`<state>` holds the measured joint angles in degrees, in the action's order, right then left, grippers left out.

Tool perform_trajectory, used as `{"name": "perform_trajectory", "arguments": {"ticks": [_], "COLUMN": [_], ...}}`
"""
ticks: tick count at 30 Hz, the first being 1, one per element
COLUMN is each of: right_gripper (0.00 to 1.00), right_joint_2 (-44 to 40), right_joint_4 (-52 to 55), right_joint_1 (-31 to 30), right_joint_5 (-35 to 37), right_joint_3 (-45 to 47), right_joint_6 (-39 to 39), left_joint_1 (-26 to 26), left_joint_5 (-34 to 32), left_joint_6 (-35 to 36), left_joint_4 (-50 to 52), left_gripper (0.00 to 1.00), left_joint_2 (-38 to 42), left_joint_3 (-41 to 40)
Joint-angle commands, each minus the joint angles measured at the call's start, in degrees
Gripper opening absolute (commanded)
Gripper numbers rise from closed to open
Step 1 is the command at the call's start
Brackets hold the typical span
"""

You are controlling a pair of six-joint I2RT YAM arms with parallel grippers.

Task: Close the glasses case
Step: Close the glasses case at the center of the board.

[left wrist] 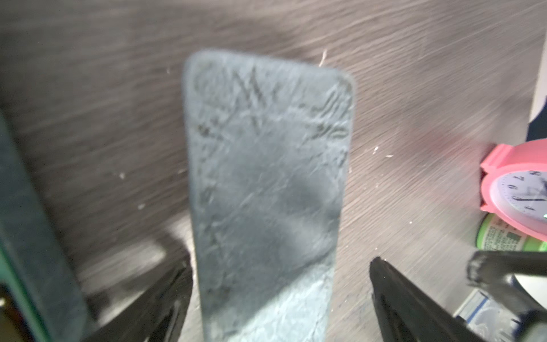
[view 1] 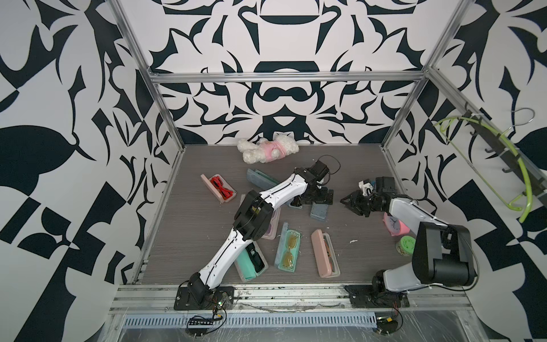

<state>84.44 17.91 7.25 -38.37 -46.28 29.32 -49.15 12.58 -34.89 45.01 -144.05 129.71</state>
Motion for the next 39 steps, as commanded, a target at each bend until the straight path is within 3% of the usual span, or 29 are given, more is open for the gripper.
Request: {"name": "perform_trajectory", "arguments": {"ticks": [1,14,27,33,39], "right_gripper": [0.37,0.37,0.37,0.36,0.34], "right_joint_2": [-1.12,-12.81,-29.34,-31.91,-34.65], "right_joint_4": [1.01,10.27,22.52,24.14,24.83], "right_joint_1": [-0.18,-0.87,-17.19,-23.07,-25.5], "right_joint_5": [0.08,0.57,16.36,19.78,21.27], "right_joint_3": [0.63,3.92,11.14,14.56,17.36], "right_joint_6": [-0.95,-1.04,6.14,9.9,12.1], "left_joint_1": [0.1,0.46,-5.98,-8.44,-11.87], "left_joint_5": [1.22,-1.08,-1.23,0.93,-0.45], "left_joint_6": [-1.79,-0.8,-1.06,-6.53,-9.8], "left_joint_4": [-2.36,-7.16,-9.05,-14.38,-15.63], "left_gripper": [0.99,0.99,1.0,0.98,0.95], "left_joint_2": [3.8,25.56,49.12,57.38,62.92], "left_joint_3": [-1.5,-15.93,-46.09,-59.47,-65.93]}}
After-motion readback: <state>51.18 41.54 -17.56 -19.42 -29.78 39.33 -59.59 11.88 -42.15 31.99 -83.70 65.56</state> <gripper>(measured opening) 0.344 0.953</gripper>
